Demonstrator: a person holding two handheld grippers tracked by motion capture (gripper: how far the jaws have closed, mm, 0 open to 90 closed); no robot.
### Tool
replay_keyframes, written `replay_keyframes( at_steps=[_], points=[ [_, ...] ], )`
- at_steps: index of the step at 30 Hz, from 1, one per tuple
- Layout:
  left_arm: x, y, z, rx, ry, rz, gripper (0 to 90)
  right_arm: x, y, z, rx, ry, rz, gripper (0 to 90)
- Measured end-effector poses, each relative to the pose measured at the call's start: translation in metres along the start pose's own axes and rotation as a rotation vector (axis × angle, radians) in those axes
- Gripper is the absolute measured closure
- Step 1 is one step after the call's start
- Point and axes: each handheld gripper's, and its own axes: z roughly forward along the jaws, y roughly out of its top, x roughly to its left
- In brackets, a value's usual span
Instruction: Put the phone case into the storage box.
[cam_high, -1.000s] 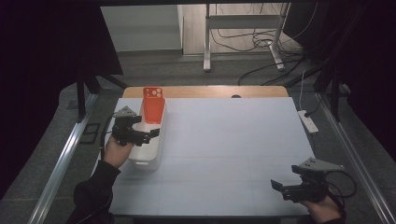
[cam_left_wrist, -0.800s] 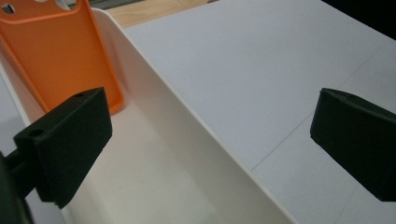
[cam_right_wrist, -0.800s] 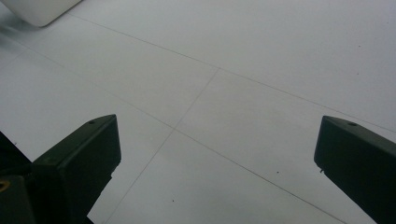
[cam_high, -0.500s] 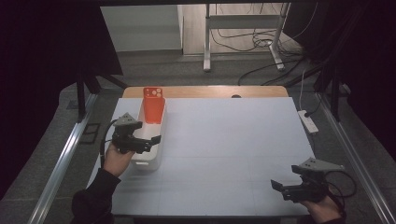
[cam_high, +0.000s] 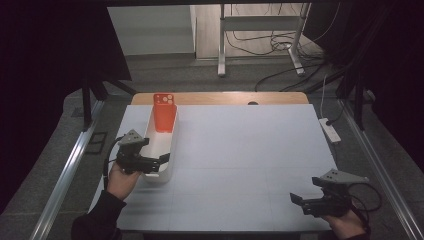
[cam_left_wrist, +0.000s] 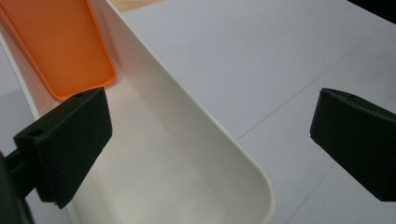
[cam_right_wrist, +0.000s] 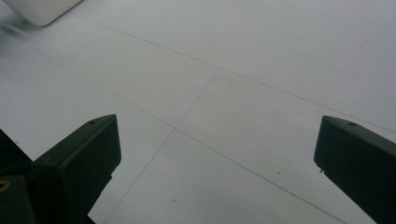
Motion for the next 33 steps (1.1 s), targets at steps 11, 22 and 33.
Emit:
replay_keyframes(
  at_steps=[11,22,33],
  points=[
    [-0.01,-0.013,-0.011,0.008,0.004,0.005,0.0,0.0,0.0,0.0,0.0,0.0,-0.005,0.9],
    [-0.021,-0.025,-0.021,0.01,0.008,0.01,0.0,0.001,0.0,0.0,0.0,-0.001,-0.007,0.9],
    [-0.026,-0.038,-0.035,0.008,0.022,-0.001,0.0,0.001,0.0,0.0,-0.001,-0.003,-0.009,0.9]
  ],
)
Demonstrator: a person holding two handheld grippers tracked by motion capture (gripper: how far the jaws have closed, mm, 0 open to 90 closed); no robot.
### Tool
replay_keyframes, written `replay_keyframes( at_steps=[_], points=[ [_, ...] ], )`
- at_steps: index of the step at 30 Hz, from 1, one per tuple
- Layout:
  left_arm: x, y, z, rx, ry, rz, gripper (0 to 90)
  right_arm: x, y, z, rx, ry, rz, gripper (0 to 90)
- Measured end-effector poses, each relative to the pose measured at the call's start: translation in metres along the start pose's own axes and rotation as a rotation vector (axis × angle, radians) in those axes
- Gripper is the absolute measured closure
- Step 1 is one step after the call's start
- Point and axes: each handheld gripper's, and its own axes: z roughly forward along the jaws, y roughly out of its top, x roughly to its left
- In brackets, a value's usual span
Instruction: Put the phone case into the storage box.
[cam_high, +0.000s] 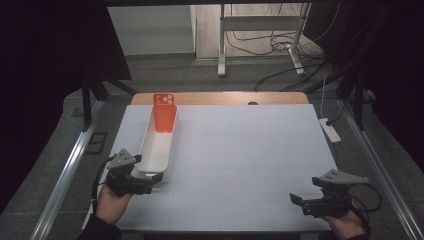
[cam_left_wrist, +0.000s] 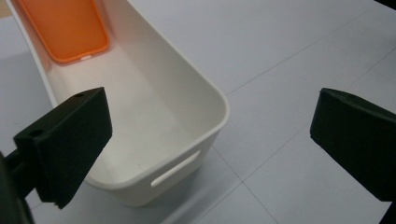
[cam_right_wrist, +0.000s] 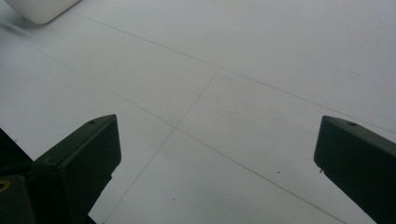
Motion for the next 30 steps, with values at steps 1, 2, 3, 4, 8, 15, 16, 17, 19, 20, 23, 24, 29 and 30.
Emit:
replay_keyframes(
  at_steps=[1,2,3,4,8,15,16,17,19,20,23,24,29,30],
  points=[
    [0.0,-0.001,-0.001,0.0,0.002,0.001,0.0,0.0,0.0,0.0,0.0,0.0,0.0,0.9],
    [-0.001,-0.002,-0.003,0.0,0.002,-0.002,0.0,0.0,0.0,0.0,0.0,0.0,0.0,0.9],
    [-0.001,-0.004,-0.004,0.002,0.002,-0.005,0.0,0.0,0.0,0.0,0.0,-0.001,0.0,0.9],
    [-0.001,-0.005,-0.005,0.002,0.004,-0.008,0.0,0.0,0.0,0.0,0.0,0.0,0.0,0.9],
    [-0.002,-0.01,-0.01,0.003,0.011,-0.011,0.0,0.0,0.0,0.0,0.0,0.0,0.0,0.9],
    [-0.001,-0.017,-0.021,-0.016,0.027,-0.025,0.0,0.0,0.0,0.0,0.0,-0.002,0.001,0.9],
    [-0.001,-0.018,-0.023,-0.017,0.029,-0.027,0.0,0.0,0.0,0.0,0.0,-0.003,0.001,0.9],
    [-0.001,-0.019,-0.024,-0.018,0.03,-0.028,0.0,0.0,0.0,0.0,0.0,-0.003,0.001,0.8],
    [-0.001,-0.021,-0.026,-0.022,0.031,-0.033,0.0,0.0,0.0,0.0,0.001,-0.003,0.001,0.8],
    [-0.001,-0.022,-0.027,-0.022,0.033,-0.034,0.0,0.0,0.0,0.0,0.001,-0.003,0.001,0.8],
    [-0.001,-0.025,-0.03,-0.022,0.039,-0.035,0.0,0.0,0.0,0.0,0.001,-0.004,0.001,0.8],
    [-0.002,-0.026,-0.031,-0.023,0.041,-0.036,0.0,0.0,0.0,0.0,0.001,-0.004,0.001,0.8],
    [-0.002,-0.03,-0.036,-0.026,0.051,-0.042,0.0,0.0,0.0,0.0,0.001,-0.005,0.001,0.8],
    [-0.002,-0.031,-0.036,-0.027,0.053,-0.043,0.0,0.0,0.0,0.0,0.001,-0.005,0.001,0.8]
  ],
)
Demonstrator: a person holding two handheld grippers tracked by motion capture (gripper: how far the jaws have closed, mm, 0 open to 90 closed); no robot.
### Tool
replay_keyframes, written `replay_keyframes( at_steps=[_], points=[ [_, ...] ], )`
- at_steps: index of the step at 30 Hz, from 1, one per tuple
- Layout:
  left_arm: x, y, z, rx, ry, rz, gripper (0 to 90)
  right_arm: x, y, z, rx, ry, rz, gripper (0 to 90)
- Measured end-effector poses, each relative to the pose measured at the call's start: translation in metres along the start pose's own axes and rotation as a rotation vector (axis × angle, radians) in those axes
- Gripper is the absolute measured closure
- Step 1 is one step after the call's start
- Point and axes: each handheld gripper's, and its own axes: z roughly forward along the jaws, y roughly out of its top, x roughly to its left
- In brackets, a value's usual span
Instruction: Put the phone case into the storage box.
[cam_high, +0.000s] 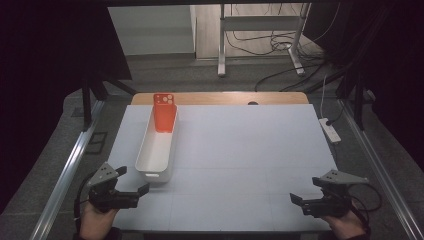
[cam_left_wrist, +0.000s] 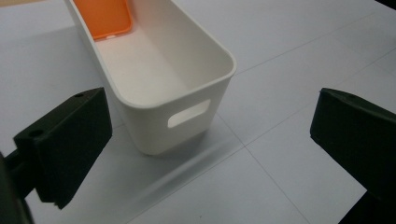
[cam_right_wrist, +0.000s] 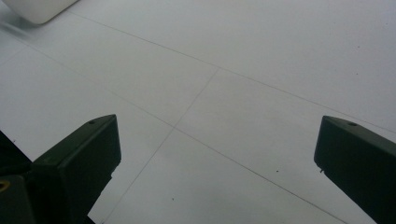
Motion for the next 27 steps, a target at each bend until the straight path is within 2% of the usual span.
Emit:
replay_keyframes(
  at_steps=[18,27],
  points=[
    [0.001,-0.011,-0.012,0.001,0.029,-0.015,0.0,0.0,0.0,0.0,0.0,-0.002,0.002,0.8],
    [0.003,-0.016,-0.016,0.017,0.049,-0.026,0.0,0.0,0.0,0.0,0.0,-0.002,0.004,0.8]
  ],
)
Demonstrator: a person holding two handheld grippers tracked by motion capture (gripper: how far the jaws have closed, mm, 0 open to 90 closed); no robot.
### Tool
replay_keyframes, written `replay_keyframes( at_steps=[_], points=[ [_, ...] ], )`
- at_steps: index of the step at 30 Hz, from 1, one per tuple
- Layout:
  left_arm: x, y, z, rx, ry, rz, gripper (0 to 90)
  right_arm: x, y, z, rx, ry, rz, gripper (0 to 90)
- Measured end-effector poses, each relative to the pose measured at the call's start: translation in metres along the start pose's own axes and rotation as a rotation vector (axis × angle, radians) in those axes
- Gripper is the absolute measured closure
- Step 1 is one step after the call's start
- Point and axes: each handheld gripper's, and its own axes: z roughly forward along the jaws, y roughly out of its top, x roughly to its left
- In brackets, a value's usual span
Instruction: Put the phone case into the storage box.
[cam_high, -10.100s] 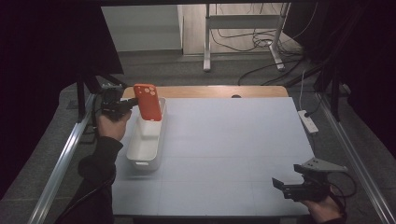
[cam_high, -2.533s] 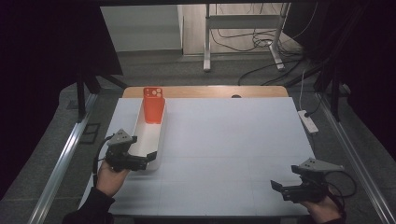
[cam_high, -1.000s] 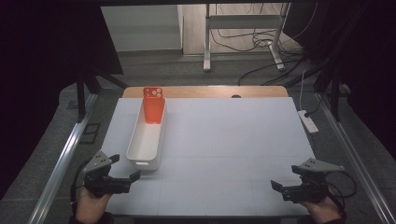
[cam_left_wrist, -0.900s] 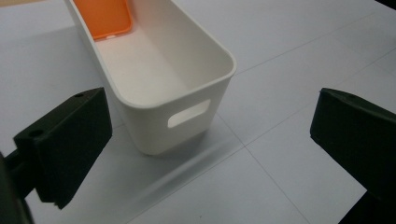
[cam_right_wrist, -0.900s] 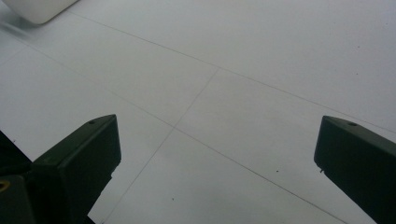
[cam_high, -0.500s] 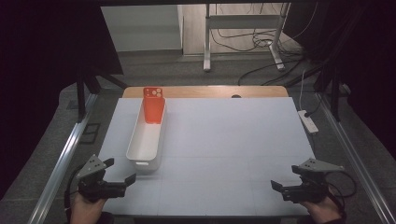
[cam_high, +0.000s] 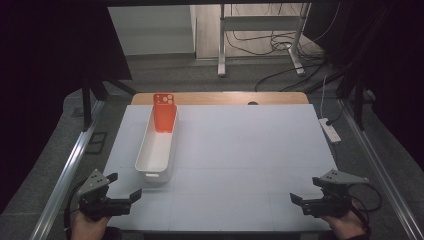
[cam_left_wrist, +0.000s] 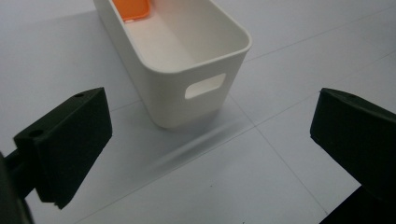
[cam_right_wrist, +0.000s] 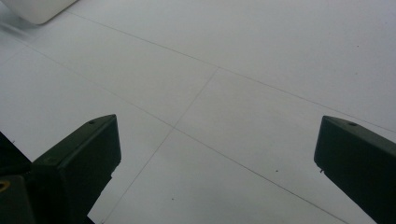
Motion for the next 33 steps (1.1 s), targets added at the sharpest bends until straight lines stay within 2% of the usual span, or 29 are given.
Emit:
replay_keyframes(
  at_steps=[12,29,33],
  points=[
    [0.002,-0.0041,-0.0026,0.024,0.03,-0.001,0.0,-0.0002,-0.0001,0.0,0.0,-0.001,0.001,0.8],
    [0.0022,-0.0096,0.0003,0.086,0.063,0.01,0.0,-0.0001,0.0,-0.0001,0.0,-0.001,0.001,0.8],
    [0.0001,-0.0091,0.0028,0.105,0.082,0.02,0.0,0.0,0.0,0.0001,0.002,0.0,0.001,0.8]
  ],
)
